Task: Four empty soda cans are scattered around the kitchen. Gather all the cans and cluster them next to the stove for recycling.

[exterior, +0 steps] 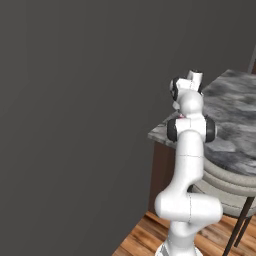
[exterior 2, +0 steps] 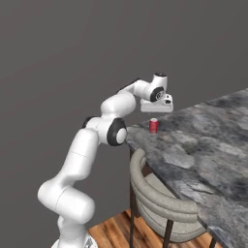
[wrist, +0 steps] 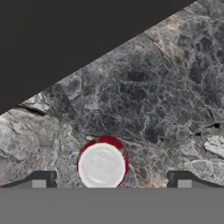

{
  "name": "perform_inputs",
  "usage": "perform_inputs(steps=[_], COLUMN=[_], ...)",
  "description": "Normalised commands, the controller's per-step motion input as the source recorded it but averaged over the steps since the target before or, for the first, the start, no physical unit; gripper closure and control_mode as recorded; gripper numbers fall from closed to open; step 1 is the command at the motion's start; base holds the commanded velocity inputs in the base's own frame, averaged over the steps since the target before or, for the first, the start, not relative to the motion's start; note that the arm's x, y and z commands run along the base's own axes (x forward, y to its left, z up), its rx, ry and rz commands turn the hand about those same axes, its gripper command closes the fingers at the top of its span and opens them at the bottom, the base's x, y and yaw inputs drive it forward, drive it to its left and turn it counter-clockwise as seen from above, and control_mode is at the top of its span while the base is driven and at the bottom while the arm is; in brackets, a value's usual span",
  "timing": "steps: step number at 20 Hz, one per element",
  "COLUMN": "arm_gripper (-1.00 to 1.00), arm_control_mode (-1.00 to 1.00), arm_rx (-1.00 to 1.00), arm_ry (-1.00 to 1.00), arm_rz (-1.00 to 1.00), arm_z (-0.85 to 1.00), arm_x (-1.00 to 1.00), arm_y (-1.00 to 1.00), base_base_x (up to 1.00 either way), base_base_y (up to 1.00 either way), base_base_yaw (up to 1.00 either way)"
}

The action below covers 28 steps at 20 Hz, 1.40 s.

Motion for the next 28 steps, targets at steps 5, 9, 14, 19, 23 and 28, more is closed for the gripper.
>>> perform_inputs(steps=[5,9,14,19,23,28], arm_gripper=[-1.0,-1.0,-1.0,-1.0,-1.0,1.0], arm_control_mode=[-1.0,-1.0,-1.0,-1.0,-1.0,-1.0], arm_rx=[-0.04,-0.01,0.0,0.0,0.0,0.0], arm_ry=[0.18,0.03,0.0,-0.02,0.0,0.0], arm_rz=[0.0,-0.01,-0.01,0.0,0.0,-0.02], arm_z=[-0.19,-0.28,-0.3,-0.27,-0.34,-0.34], arm_x=[0.01,0.0,0.0,0.01,0.0,-0.01], arm_y=[0.08,0.14,-0.05,0.0,0.0,0.13], base_base_x=[0.0,0.0,0.0,0.0,0.0,0.0], base_base_y=[0.0,0.0,0.0,0.0,0.0,0.0], base_base_yaw=[0.0,0.0,0.0,0.0,0.0,0.0])
